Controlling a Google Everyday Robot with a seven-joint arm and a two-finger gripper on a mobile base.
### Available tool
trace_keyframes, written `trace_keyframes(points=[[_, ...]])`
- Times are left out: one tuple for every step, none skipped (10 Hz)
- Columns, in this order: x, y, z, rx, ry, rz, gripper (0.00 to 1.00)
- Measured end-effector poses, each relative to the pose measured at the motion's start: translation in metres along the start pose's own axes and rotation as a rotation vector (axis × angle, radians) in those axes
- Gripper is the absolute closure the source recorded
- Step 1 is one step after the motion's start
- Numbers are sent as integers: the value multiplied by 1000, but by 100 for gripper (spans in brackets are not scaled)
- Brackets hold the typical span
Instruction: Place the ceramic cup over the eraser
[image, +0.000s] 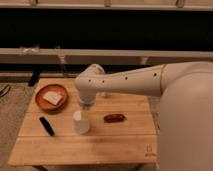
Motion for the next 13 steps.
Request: trace_keyframes(points=[[3,-1,7,-21,22,-10,20],[-2,-2,14,-35,34,-32,20],[-5,-2,16,-41,38,-44,20],[-5,0,18,-48,52,-58,20],[-8,2,20,-50,58,-71,20],[-12,4,20,-48,61,-89,20],[-17,7,21,-49,60,-100,20],[-19,9,21,-44,63,-113,20],[-21,9,22,-40,65,-122,20],[-22,11,23,-40,65,-126,20],[-23,12,24,-38,68,-133,20],[-23,14,26,-39,74,-141,20],[-23,15,28,-38,79,-147,20]])
